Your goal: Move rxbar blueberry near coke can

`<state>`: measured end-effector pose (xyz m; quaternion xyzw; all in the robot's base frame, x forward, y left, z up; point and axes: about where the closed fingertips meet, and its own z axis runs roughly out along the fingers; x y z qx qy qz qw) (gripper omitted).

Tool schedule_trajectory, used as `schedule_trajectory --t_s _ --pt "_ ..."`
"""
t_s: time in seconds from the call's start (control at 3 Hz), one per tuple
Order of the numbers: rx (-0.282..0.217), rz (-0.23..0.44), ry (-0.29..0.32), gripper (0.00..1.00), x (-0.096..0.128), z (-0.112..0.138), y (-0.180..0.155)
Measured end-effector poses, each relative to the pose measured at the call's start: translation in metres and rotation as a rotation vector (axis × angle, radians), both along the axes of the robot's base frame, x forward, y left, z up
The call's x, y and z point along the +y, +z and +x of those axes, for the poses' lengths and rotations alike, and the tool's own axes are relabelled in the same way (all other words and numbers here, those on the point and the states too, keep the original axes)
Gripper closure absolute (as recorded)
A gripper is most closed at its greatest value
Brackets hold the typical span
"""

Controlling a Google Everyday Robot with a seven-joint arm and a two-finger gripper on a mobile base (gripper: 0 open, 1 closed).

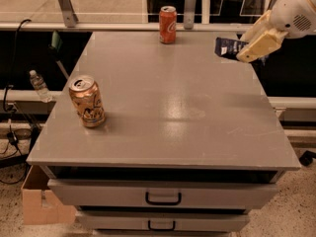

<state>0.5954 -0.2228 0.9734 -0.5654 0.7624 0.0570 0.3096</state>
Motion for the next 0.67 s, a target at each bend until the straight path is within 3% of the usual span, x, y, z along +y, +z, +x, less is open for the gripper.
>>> schedule_trajectory --t_s 0.33,0.67 --pt "-0.014 0.01 -0.018 1.0 0.003 0.007 0.0" --pt "-0.063 0.046 -0.03 1.0 0.021 0.035 0.004"
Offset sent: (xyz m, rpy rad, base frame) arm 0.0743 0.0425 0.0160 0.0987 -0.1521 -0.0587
